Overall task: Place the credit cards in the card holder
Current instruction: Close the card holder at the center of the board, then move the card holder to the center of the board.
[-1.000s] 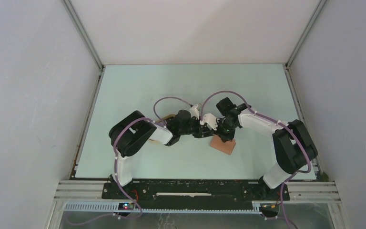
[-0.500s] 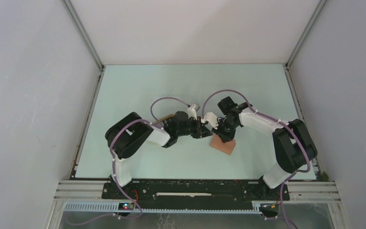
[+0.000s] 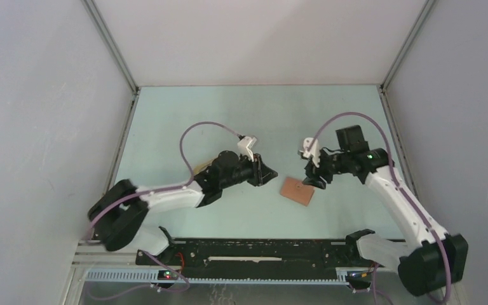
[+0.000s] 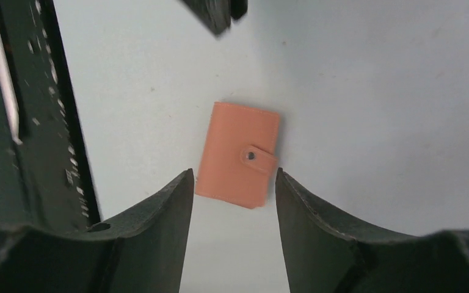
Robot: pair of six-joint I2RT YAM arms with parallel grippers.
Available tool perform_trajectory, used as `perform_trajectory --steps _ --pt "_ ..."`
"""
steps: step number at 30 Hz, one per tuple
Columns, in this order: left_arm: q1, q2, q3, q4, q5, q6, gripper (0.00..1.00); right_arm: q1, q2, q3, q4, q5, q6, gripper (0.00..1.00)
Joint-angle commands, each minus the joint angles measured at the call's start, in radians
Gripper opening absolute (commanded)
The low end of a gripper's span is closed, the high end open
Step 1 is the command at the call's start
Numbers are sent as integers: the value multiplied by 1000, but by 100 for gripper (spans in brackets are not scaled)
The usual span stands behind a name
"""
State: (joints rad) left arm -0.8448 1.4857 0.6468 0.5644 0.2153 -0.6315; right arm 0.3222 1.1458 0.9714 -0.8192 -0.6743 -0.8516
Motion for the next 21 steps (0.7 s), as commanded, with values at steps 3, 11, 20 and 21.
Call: perform_trajectory --steps 3,11,20,21 --pt "-104 -324 32 -367 -319 285 36 -115 -143 -121 -231 -120 -695 60" --pt "-128 -585 -36 -505 -559 357 83 -129 14 -92 -463 81 -1083 4" --pt "-128 -819 -205 -532 -649 279 91 15 168 -213 -106 281 -882 0" --pt "-127 -847 -226 -526 -649 271 92 32 193 -212 -67 300 -844 0"
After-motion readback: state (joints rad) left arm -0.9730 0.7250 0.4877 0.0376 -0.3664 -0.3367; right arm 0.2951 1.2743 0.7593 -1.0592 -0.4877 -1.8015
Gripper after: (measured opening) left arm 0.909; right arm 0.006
